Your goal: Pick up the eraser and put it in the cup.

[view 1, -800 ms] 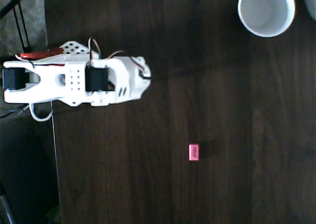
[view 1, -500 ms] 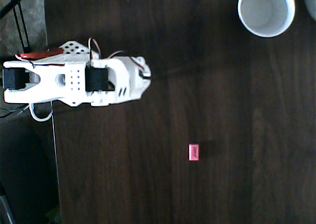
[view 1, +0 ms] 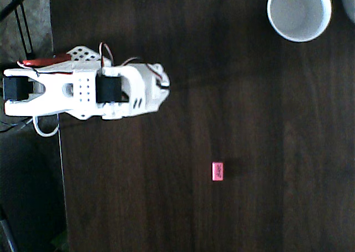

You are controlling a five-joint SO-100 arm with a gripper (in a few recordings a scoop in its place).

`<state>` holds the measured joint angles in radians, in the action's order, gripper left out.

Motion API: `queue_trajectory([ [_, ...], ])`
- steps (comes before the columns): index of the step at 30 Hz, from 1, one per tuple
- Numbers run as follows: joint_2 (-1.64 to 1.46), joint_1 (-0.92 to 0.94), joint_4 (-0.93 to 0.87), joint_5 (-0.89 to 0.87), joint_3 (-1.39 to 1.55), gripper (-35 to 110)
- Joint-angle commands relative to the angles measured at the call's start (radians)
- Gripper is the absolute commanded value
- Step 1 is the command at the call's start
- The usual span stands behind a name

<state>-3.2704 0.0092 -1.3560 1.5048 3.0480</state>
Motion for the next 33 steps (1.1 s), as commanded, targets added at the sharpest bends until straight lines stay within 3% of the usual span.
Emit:
queue_trajectory([
  [1,-0.012,0.008,-0.04,0.12,0.009,5],
  [29,-0.012,-0.012,-0.04,0.121,0.009,10],
  [33,-0.012,-0.095,-0.04,0.121,0.009,0],
])
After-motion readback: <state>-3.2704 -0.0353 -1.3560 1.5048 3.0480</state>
